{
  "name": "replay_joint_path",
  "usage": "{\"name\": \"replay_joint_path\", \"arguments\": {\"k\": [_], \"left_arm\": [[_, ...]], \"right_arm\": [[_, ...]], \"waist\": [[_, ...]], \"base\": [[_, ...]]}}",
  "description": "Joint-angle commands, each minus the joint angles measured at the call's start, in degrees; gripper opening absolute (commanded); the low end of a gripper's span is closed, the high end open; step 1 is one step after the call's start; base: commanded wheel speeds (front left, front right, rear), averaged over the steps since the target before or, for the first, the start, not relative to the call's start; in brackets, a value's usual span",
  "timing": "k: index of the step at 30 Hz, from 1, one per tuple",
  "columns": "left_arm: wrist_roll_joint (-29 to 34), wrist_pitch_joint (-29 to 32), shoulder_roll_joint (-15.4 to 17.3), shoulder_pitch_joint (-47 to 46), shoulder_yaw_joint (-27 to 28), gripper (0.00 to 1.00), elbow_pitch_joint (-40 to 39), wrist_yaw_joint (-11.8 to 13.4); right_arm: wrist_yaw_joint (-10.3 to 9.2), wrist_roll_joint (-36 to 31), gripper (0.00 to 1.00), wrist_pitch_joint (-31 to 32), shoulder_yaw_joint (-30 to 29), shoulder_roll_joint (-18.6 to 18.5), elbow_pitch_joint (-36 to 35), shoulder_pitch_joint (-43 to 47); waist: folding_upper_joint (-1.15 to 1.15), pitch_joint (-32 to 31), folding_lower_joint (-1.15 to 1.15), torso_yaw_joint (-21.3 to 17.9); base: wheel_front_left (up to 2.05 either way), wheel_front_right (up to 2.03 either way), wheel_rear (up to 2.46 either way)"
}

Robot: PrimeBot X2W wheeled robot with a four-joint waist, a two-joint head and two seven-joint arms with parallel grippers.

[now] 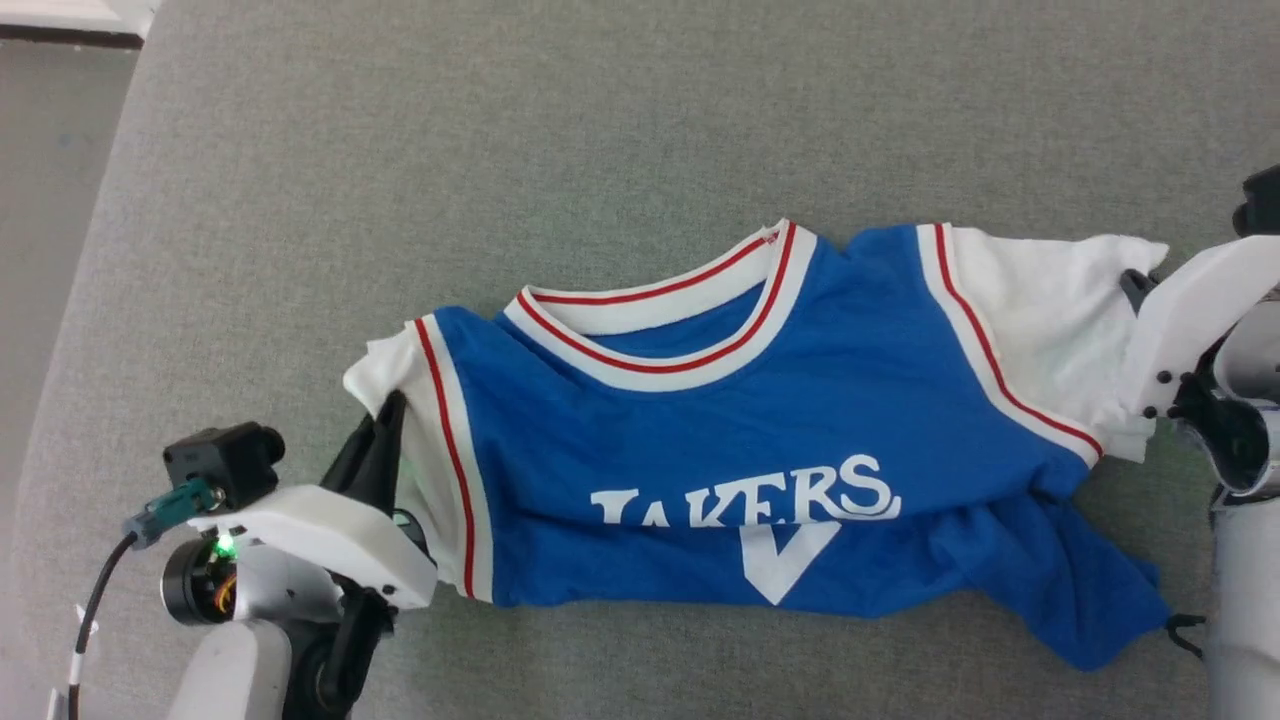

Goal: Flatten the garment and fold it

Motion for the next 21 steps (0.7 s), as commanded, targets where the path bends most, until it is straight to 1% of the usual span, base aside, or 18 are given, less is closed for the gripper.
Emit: {"name": "replay_joint_path", "arguments": {"k": [1,5,9,14,21], "left_arm": [[0.62,-0.97,0.39,-1.46,0.37,0.0,-0.1,-0.05],[2.24,-2.76,1.2,-4.27,0.06,0.0,-0.66,-0.48],[4.2,-2.74,2.4,-9.46,-0.91,0.0,-0.99,-0.98],[7.06,-0.8,4.33,-18.51,-2.59,0.0,-0.15,-1.69],[8.06,3.55,5.65,-32.36,-4.2,0.0,5.24,-3.36]], "right_arm": [[-0.03,0.56,0.0,-2.38,0.08,0.53,0.29,-0.09],[-0.03,2.19,0.0,-10.37,0.98,0.47,-0.46,-1.79],[-0.03,4.53,0.0,-14.94,2.67,0.64,-1.16,-4.44],[-0.03,5.52,0.0,-18.82,5.02,0.23,-1.22,-10.08],[-0.03,4.87,0.0,-20.34,10.75,-0.6,2.61,-20.0]], "waist": [[0.0,-2.54,-0.01,-1.42],[0.0,-6.24,-0.01,-2.94],[0.0,-9.9,-0.01,-4.55],[0.0,-14.2,-0.01,-6.86],[0.0,-18.34,-0.01,-10.34]], "base": [[0.0,0.0,0.0],[0.0,0.0,0.0],[0.0,0.0,0.0],[0.0,0.0,0.0],[0.0,0.0,0.0]]}}
